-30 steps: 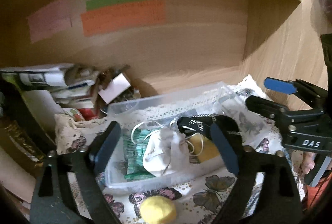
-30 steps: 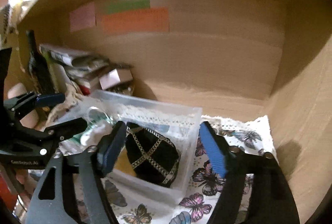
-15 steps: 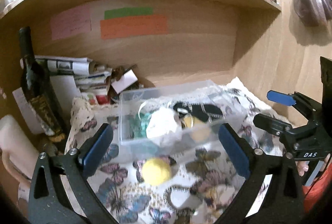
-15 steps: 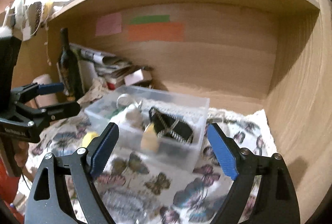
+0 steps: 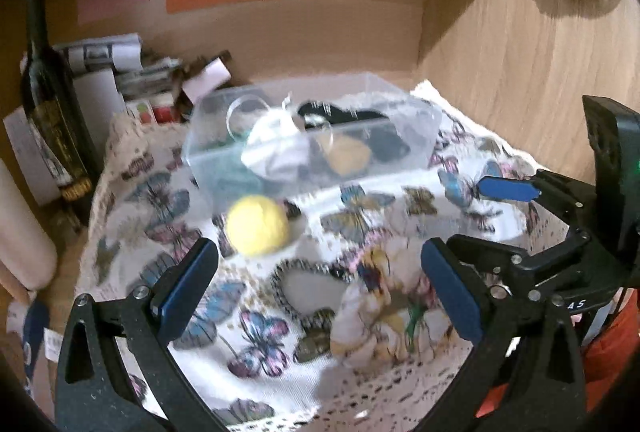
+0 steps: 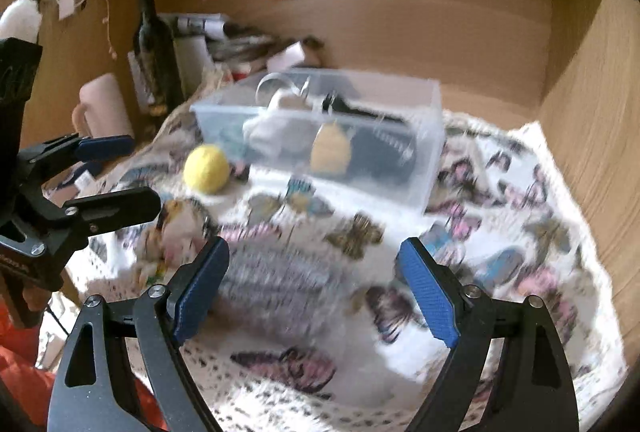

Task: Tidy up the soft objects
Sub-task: 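Grasp the floral scrunchie with the left gripper while the right gripper grasps the silver glitter pouch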

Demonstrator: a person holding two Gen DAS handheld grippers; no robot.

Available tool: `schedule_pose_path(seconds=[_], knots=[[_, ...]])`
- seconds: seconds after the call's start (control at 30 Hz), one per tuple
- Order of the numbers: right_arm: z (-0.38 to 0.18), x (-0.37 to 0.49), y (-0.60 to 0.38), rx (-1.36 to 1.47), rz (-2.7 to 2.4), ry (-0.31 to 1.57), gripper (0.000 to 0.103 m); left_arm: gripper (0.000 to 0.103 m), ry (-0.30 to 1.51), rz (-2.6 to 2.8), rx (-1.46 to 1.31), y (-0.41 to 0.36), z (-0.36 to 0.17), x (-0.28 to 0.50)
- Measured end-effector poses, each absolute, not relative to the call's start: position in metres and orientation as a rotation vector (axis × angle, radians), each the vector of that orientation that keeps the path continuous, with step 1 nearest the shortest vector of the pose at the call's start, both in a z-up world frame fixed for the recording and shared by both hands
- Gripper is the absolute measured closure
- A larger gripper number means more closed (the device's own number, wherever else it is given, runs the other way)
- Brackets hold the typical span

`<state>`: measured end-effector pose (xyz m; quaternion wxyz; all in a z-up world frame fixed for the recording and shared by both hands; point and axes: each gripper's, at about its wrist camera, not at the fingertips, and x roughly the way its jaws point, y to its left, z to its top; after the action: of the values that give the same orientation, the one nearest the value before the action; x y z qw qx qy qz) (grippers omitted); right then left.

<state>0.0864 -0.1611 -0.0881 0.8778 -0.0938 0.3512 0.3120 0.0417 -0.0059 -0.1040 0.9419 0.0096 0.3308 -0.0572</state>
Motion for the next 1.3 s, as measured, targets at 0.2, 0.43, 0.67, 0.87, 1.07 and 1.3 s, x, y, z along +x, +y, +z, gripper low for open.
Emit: schedule_pose_path(seconds=[0.2,0.43,0.67,0.87,1.07,1.3], knots=[[-0.103,0.085,-0.159,-0.160,0.673,0.784,0.018,0.000,0.718,-0.118,0.028,-0.005,-0.122,0.040],[-0.108,0.089,-0.161,-0.090,0.719,0.822,0.037,0.023,0.752,-0.142,0.007,-0.006,-0.136,0.047],[-0.105,0.083,-0.161,-0.102,0.716,0.799,0.064,0.066,0.809,-0.227,-0.047,-0.008,-0.145,0.056],[-0.102,0.087,-0.170,-0.074,0.694,0.795,0.082,0.091,0.794,-0.243,-0.053,-0.009,-0.139,0.054],[-0.092,0.088,-0.175,-0.070,0.662,0.753,0.086,0.092,0.732,-0.222,-0.049,-0.004,-0.121,0.049],[-0.068,0.095,-0.186,-0.018,0.630,0.669,0.086,0.092,0.645,-0.194,-0.084,0.008,-0.095,0.053]])
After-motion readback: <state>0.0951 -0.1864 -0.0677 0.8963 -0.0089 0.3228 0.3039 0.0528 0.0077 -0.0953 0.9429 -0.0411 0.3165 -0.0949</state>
